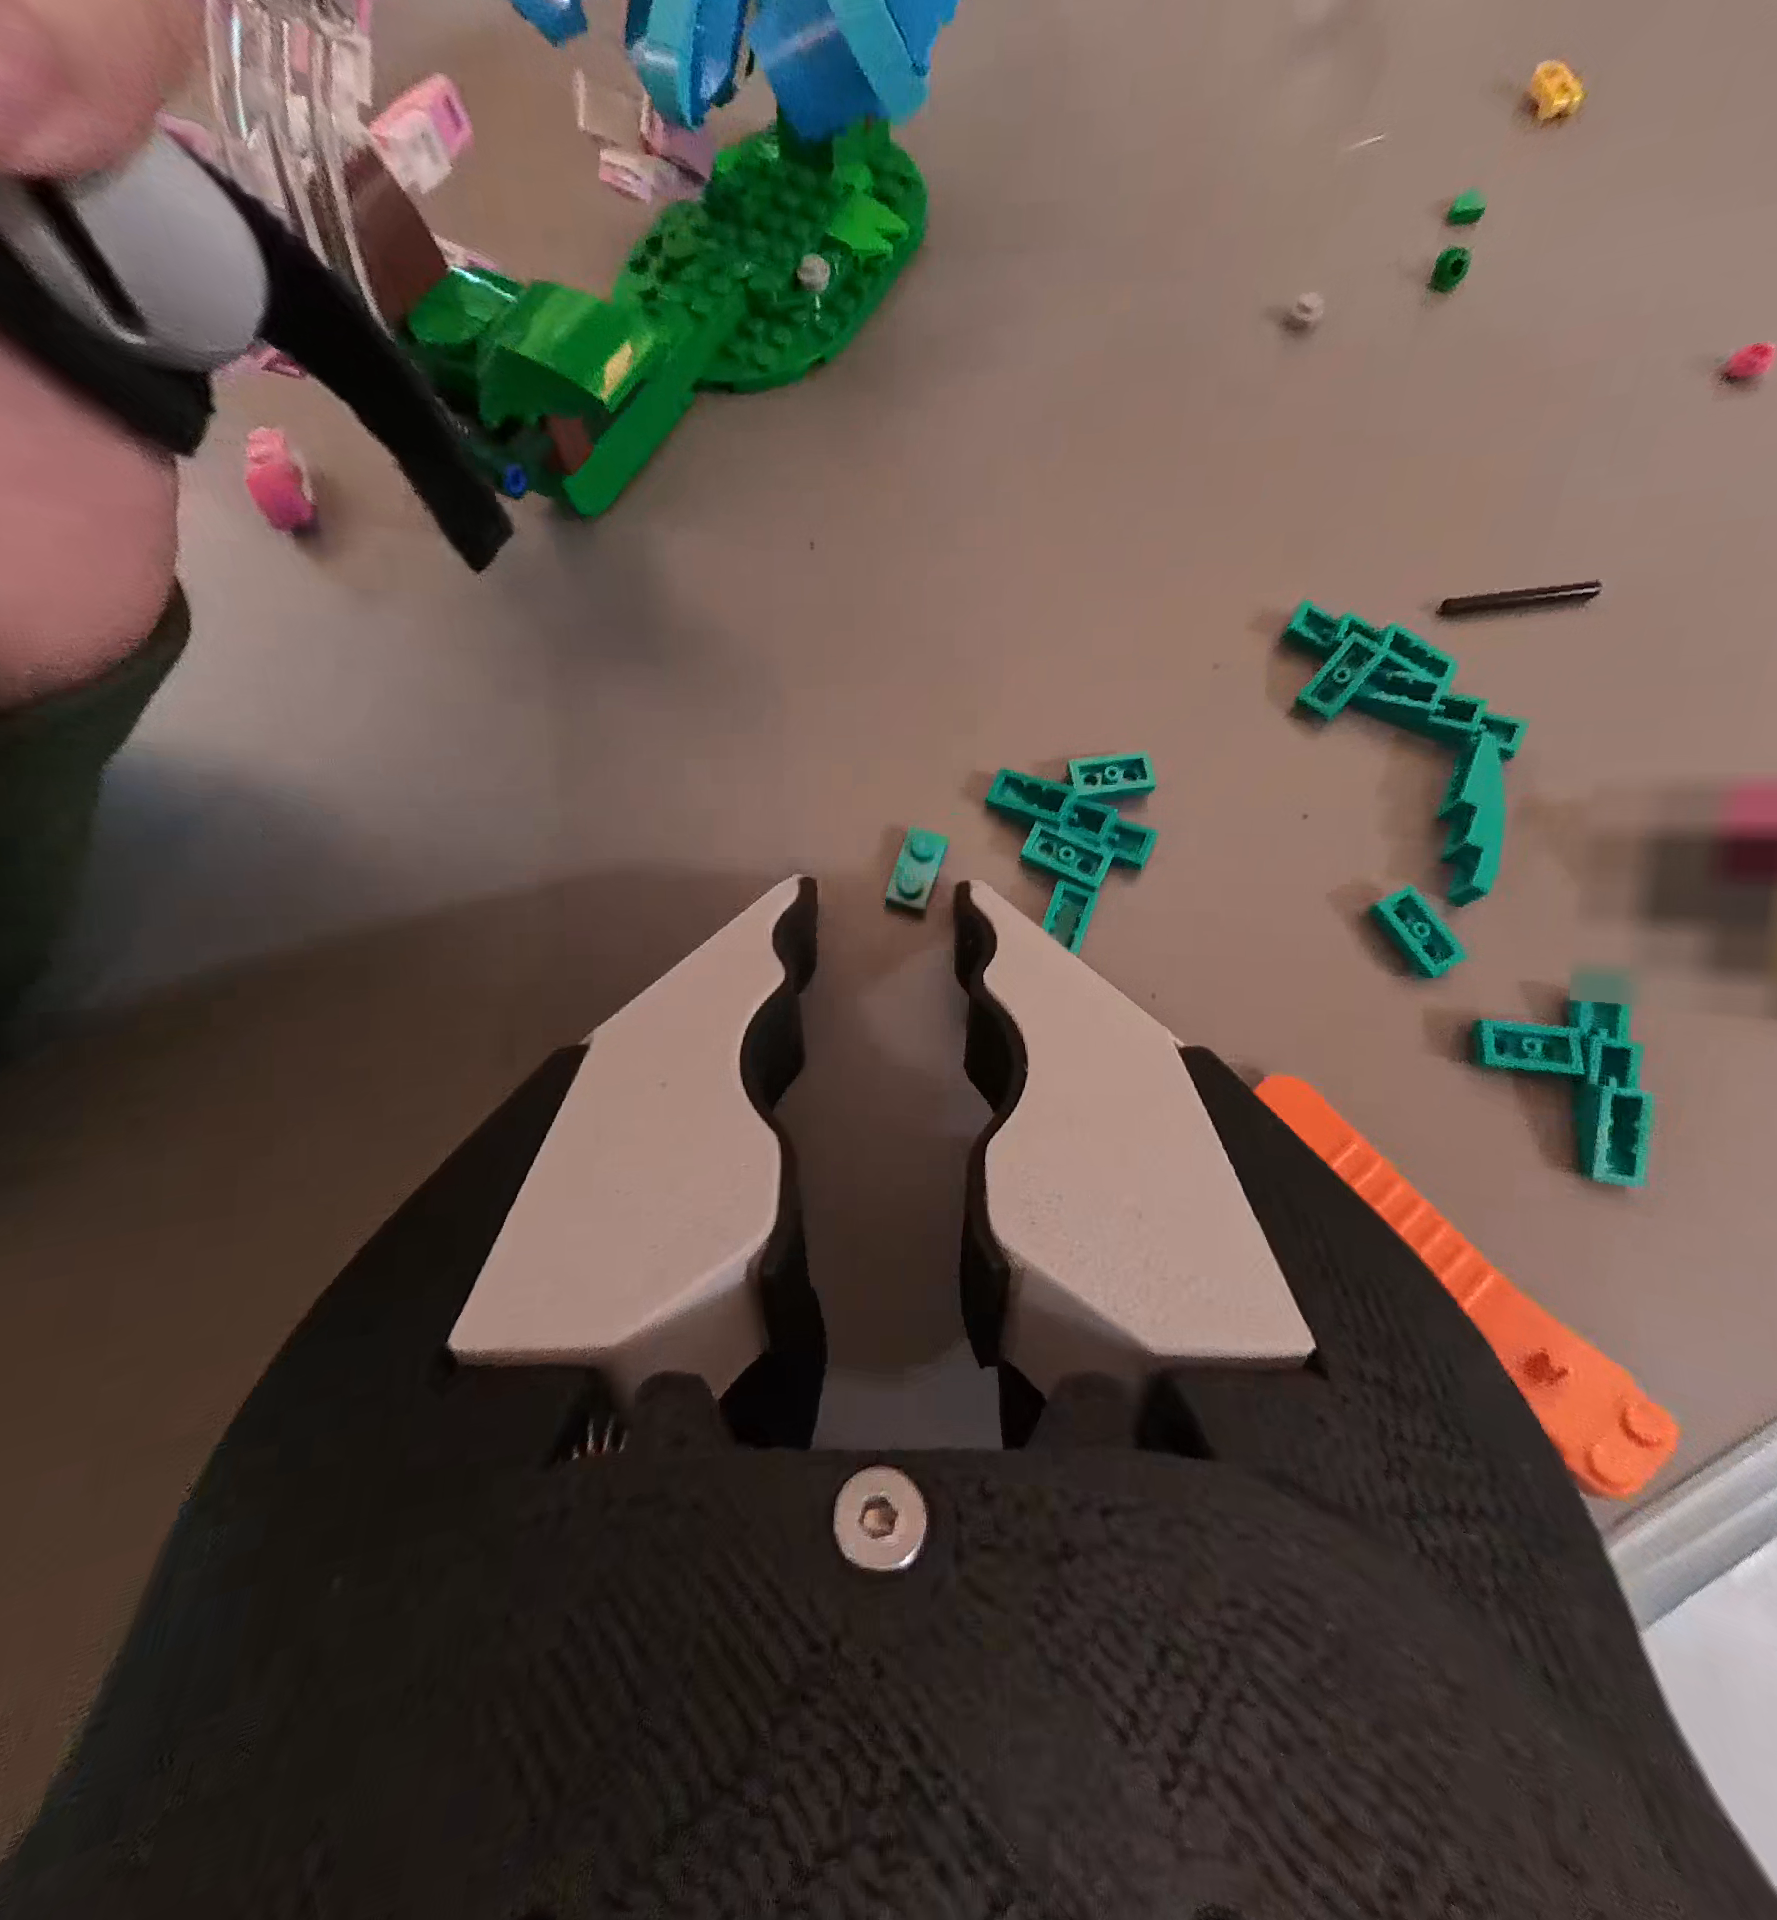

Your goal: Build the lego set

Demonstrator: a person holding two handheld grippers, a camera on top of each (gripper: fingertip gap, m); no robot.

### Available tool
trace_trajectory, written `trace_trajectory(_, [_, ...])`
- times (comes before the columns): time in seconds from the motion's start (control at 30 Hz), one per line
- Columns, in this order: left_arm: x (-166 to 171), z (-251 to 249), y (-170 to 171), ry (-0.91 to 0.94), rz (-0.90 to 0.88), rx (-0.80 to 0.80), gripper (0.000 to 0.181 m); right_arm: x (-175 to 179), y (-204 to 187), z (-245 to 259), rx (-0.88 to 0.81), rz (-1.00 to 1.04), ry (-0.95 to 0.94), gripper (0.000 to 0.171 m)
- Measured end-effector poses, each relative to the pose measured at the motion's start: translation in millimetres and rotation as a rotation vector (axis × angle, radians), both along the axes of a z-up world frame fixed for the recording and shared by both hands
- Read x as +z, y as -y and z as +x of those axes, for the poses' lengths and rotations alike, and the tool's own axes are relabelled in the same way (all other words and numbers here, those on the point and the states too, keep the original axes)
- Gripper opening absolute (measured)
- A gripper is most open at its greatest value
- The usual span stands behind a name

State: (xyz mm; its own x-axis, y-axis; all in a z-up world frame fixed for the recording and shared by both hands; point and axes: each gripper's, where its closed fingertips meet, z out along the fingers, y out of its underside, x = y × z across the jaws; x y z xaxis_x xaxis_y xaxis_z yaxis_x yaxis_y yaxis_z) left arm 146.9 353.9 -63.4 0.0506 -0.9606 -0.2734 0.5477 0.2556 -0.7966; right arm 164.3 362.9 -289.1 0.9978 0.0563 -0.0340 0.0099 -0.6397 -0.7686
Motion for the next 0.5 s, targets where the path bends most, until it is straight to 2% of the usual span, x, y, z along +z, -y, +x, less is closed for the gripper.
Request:
trace_trajectory(0.17, [-0.4,-0.6,2.9,0.0,0.004,-0.005,0.051,-0.8,-5.3,-1.5,0.008,-0.003,0.046,0.015])
trace_trajectory(0.27, [-2.5,1.0,4.8,-0.009,0.009,-0.009,0.051,4.0,5.4,-11.1,0.075,-0.002,0.071,0.01])
trace_trajectory(0.37, [-5.9,3.6,6.8,-0.023,0.01,-0.016,0.051,27.3,41.8,-17.3,0.145,0.07,0.103,0.006])
trace_trajectory(0.4, [-7.1,4.7,7.9,-0.028,0.008,-0.022,0.05,31.0,58.9,-17.8,0.19,0.067,0.116,0.006])
trace_trajectory(0.5, [-11.4,8.4,14.3,-0.047,0.004,-0.048,0.05,32.8,112.1,5.7,0.172,-0.006,0.145,0.006])
